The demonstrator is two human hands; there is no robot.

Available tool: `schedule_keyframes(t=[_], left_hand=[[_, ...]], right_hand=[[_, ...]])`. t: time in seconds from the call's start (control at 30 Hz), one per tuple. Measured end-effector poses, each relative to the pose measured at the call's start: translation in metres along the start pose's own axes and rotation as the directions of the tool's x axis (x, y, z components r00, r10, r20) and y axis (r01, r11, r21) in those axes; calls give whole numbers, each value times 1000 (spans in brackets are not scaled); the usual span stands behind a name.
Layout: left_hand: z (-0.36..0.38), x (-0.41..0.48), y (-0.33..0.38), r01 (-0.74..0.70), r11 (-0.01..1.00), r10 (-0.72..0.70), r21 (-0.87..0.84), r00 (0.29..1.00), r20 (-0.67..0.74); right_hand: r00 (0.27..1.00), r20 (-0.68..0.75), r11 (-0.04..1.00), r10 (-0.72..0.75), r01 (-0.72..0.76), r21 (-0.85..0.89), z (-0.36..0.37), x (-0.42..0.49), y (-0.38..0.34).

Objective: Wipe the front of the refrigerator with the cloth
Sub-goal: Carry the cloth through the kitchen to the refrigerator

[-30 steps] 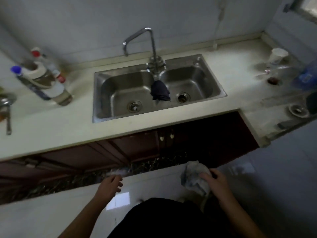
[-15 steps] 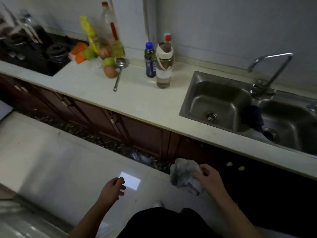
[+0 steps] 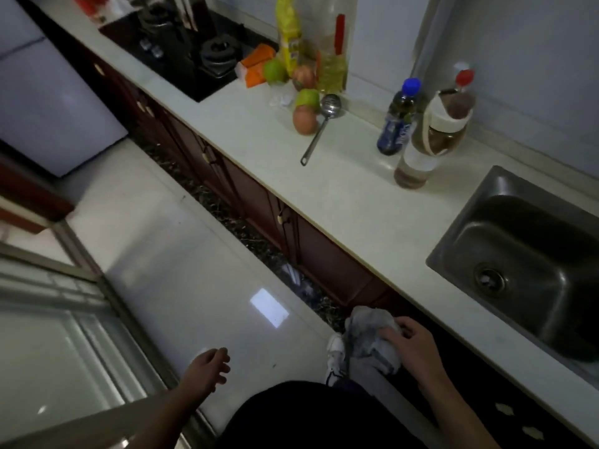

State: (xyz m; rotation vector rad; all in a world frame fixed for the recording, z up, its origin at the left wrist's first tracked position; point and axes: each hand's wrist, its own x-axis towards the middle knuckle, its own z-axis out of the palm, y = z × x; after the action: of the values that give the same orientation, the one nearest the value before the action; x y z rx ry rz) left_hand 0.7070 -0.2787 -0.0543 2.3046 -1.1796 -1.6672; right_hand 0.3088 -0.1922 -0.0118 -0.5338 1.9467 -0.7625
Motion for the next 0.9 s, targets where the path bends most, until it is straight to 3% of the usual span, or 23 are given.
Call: schedule_keyframes(t=[0.2, 0.33, 0.5, 0.63, 0.73, 0.9], left_hand=[[-34, 5, -15, 97, 966, -137, -240, 978, -156], [-55, -6, -24, 114, 934, -203, -339, 949, -240], [-78, 0, -50, 197, 846, -361, -496, 896, -260], [-113, 29, -65, 243, 807, -417, -539, 880, -227], [-156, 62, -61, 285, 784, -448, -551, 875, -186], [-246, 123, -11, 180, 854, -314, -487, 927, -207]], right_hand=[[971, 220, 987, -97, 122, -105, 69, 70, -96], [898, 396, 941, -194, 284, -184, 130, 91, -171], [815, 539, 897, -213, 382, -223, 208, 103, -235], [807, 563, 880, -179, 387, -275, 269, 113, -264], [841, 516, 892, -163, 349, -287, 307, 119, -286], [878, 453, 903, -154, 311, -295, 355, 134, -323]])
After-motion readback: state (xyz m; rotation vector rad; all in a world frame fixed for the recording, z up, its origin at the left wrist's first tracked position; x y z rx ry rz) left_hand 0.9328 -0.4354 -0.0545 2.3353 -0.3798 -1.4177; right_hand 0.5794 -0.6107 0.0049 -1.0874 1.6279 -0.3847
